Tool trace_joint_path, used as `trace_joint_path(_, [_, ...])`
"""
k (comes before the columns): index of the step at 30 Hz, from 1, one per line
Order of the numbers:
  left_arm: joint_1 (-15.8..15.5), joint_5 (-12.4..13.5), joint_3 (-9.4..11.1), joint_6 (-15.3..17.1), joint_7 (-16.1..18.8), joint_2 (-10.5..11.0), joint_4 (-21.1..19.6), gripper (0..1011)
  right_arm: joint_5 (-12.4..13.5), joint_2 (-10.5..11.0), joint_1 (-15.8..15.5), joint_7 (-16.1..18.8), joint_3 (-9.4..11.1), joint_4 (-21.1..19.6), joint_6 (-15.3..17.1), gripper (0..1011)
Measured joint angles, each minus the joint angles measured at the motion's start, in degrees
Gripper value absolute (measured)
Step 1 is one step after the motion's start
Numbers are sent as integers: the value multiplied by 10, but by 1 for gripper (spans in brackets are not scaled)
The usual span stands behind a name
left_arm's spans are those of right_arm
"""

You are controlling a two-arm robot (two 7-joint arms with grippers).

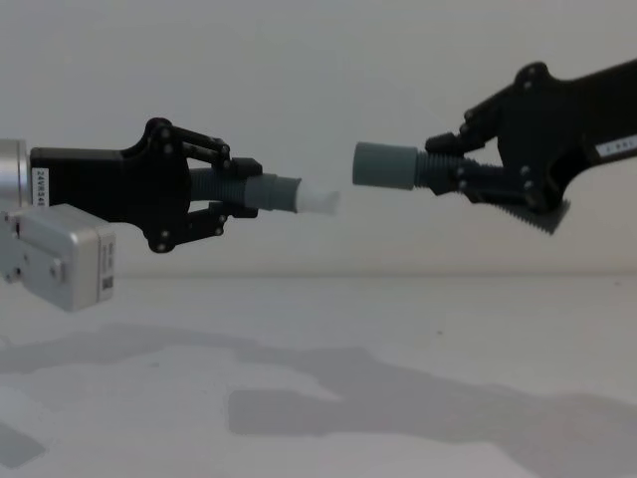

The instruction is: Use both hands to pick up one end of the pipe from the table, align the ends, and insert them.

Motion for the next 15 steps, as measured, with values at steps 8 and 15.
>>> trace_joint_path(8, [0,0,0,0,0,0,0,325,-15,4,37,34,-13,18,-74,204])
trace_joint_path(15, [0,0,0,0,0,0,0,325,-33,1,89,74,-33,54,-161,204])
